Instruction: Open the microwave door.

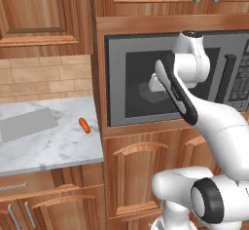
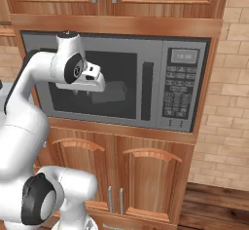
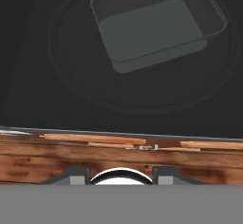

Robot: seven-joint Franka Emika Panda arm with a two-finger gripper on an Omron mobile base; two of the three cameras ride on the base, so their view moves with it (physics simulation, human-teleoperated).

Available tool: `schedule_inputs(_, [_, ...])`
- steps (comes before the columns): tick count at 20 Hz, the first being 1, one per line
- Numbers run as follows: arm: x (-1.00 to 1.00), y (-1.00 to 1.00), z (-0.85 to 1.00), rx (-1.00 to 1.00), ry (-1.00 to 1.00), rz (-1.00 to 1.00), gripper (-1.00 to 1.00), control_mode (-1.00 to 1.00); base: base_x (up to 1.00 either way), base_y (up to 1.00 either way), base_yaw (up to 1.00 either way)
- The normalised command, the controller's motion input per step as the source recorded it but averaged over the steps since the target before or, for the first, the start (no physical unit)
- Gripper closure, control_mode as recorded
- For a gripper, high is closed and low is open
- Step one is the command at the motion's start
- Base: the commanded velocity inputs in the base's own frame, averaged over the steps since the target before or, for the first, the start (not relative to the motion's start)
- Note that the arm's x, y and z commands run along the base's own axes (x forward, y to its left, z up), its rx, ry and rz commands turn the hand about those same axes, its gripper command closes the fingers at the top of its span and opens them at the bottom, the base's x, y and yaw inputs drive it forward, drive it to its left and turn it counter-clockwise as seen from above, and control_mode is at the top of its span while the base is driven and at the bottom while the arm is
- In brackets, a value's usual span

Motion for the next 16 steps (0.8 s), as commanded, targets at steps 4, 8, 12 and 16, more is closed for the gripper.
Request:
schedule_inputs(4, [-0.61,-0.01,0.00,0.00,-0.21,0.01,-1.00,-1.00,0.00,0.00,0.00])
schedule_inputs(8, [-0.92,-0.08,0.00,-0.01,-0.26,0.02,-1.00,-1.00,0.00,0.00,0.00])
schedule_inputs(12, [-0.83,-0.34,0.04,0.00,-0.34,0.00,-1.00,-1.00,0.00,0.00,0.00])
schedule_inputs(16, [-0.66,-0.85,0.26,0.05,-0.39,-0.02,-1.00,-1.00,0.00,0.00,0.00])
